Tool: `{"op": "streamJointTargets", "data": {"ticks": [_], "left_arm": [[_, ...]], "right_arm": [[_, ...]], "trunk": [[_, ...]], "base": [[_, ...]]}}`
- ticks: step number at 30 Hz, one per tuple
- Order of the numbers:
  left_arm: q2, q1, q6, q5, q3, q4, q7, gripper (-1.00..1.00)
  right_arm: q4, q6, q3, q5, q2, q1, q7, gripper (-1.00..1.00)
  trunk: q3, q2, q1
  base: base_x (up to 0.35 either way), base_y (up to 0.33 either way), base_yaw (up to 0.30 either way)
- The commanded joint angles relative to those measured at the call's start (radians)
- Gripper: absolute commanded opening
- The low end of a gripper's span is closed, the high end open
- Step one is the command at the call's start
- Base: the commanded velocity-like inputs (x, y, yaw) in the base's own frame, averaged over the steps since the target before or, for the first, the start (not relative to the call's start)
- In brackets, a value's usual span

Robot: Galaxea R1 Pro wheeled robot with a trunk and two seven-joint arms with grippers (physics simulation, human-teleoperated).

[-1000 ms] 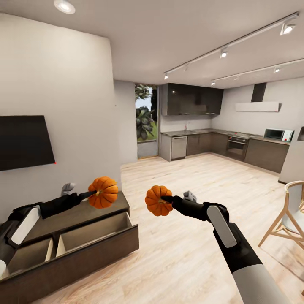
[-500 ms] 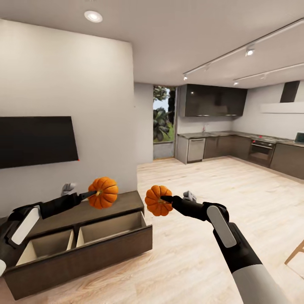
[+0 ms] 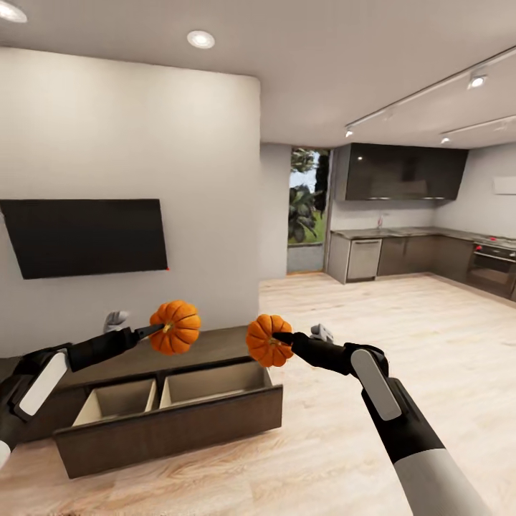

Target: Place each of the two pumpkins and all three candles from the living room inside a cabinet in the living room (use any cabinet), then make sure every cabinet is closed, and position the cauldron so it is next to a table in the living room.

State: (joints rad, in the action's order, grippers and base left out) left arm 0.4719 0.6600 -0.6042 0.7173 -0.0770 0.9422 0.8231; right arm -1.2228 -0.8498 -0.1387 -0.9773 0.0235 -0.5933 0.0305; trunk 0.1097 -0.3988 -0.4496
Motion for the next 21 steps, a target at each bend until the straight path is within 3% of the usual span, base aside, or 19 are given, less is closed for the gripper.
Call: {"op": "streamJointTargets", "data": {"ticks": [1,8,21], "left_arm": [[0.001,0.001,-0.009,0.016,-0.002,0.000,0.001,-1.00],[0.001,0.001,-0.009,0.015,-0.002,-0.003,-0.001,-1.00],[0.001,0.001,-0.010,0.014,-0.002,-0.011,-0.003,-1.00]], "right_arm": [[-0.001,-0.002,-0.001,-0.013,0.000,0.000,0.003,-1.00],[-0.002,-0.002,-0.002,-0.013,0.000,-0.001,0.003,-1.00],[-0.002,-0.002,-0.002,-0.013,0.003,-0.002,0.004,-1.00]], "trunk": [[0.000,-0.001,0.000],[0.005,-0.001,0.000],[0.012,-0.001,0.000]], "base": [[0.000,0.000,0.277],[0.074,0.000,0.277],[0.290,0.000,0.268]]}}
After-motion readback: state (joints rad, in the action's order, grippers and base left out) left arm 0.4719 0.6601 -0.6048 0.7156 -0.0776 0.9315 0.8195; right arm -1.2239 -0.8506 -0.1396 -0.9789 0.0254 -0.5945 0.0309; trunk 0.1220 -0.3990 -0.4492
